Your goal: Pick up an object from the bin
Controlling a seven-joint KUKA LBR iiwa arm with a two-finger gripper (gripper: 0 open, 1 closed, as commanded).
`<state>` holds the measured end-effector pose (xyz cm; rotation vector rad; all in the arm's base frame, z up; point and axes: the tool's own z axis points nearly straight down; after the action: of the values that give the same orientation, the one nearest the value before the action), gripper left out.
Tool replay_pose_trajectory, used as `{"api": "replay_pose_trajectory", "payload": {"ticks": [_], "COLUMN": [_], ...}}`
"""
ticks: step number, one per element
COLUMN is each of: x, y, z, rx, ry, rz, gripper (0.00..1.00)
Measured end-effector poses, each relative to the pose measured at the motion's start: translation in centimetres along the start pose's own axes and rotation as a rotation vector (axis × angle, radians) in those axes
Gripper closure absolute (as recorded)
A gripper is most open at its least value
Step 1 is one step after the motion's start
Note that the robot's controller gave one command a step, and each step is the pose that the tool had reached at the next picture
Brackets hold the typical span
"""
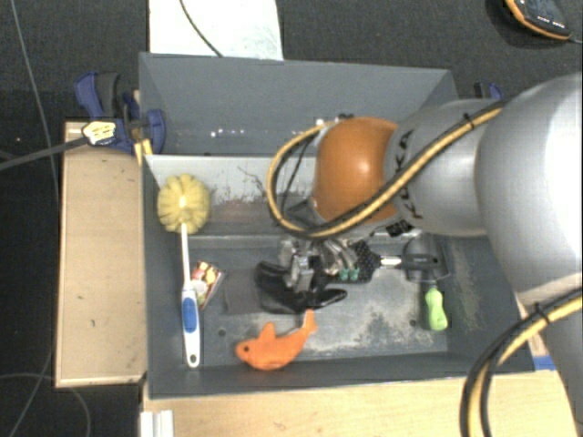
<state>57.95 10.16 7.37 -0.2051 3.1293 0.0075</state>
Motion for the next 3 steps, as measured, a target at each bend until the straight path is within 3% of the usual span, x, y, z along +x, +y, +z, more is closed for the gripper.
{"api": "replay_pose_trajectory", "payload": {"ticks": [3], "x": [0.2], "y": [0.1], "z": [-3.4], "rx": [0.0], "ry": [0.008], "rz": [0.002], "gripper": [1.0]}}
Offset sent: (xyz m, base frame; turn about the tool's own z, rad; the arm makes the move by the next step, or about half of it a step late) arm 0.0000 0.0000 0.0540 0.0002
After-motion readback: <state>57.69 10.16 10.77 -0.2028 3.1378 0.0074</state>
